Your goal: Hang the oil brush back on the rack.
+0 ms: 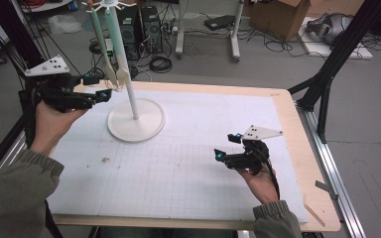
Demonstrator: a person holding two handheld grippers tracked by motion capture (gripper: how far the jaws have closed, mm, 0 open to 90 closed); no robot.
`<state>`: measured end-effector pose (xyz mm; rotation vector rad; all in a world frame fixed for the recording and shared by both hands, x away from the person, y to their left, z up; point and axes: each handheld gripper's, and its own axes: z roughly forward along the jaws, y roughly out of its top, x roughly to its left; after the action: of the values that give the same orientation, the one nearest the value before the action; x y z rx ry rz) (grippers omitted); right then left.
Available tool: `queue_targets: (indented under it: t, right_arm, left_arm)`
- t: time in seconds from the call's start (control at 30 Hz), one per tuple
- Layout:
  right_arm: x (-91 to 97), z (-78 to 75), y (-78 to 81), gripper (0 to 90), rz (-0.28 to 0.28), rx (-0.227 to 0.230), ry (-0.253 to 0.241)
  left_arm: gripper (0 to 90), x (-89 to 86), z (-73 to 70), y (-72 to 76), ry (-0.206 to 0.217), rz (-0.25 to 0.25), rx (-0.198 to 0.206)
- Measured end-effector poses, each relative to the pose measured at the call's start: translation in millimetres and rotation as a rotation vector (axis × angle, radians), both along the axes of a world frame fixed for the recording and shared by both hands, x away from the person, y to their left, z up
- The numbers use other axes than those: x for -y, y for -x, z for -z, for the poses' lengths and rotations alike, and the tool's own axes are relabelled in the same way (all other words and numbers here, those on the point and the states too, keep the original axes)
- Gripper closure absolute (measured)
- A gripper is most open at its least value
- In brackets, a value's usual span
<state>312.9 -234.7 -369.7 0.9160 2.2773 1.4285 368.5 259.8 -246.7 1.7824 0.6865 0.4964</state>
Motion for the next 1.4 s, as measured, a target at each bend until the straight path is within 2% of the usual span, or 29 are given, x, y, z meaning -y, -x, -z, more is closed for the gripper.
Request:
queue_targets:
  t: [0.2, 0.4, 1.1, 1.4]
  right_arm:
    - [3.4, -0.6, 0.1, 22.3, 0.01, 0.003, -0.003]
    - [4.3, -1.0, 1.4, 22.2, 0.016, 0.001, -0.004]
    - [9.7, 0.9, 2.7, 22.2, 0.035, 0.001, 0.006]
    - [10.8, 2.0, 5.2, 22.0, 0.042, 0.005, 0.005]
  left_arm:
    - [26.1, -1.1, 12.6, 6.5, -0.002, -0.009, -0.003]
    - [25.4, -0.4, 22.6, 15.3, -0.002, -0.011, 0.013]
    - [21.8, 9.1, 64.1, 36.1, -0.001, -0.014, 0.001]
    - [21.8, 13.2, 73.8, 43.6, -0.009, -0.015, 0.011]
